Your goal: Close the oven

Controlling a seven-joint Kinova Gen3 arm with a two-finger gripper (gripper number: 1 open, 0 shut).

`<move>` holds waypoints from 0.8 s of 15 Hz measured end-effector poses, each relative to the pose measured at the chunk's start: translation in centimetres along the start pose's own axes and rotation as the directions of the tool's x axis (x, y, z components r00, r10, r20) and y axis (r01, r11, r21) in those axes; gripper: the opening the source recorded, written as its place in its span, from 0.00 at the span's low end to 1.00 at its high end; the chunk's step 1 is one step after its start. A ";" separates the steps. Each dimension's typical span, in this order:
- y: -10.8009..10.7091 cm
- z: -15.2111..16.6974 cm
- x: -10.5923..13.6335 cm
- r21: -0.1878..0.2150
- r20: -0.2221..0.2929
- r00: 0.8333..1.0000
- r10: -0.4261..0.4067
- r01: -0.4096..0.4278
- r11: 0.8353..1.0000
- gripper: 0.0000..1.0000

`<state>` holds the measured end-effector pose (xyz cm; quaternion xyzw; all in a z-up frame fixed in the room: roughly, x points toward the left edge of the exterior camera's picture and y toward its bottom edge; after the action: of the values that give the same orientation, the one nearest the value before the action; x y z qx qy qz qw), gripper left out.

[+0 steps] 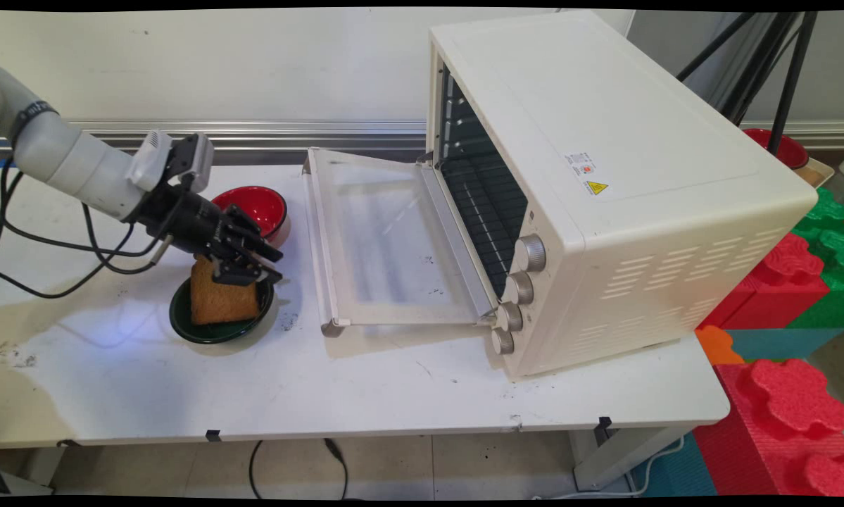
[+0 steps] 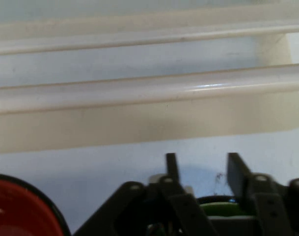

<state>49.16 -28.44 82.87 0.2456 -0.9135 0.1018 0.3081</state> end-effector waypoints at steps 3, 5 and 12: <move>0.1 0.9 0.1 0.000 -0.004 1.000 0.000 0.000 1.000 0.00; 0.2 1.5 0.1 -0.002 -0.005 1.000 0.000 0.000 1.000 0.00; 0.3 3.6 0.5 0.007 -0.020 1.000 -0.004 0.004 1.000 0.00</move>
<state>46.87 -29.61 80.32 0.2473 -0.9094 0.1068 0.3168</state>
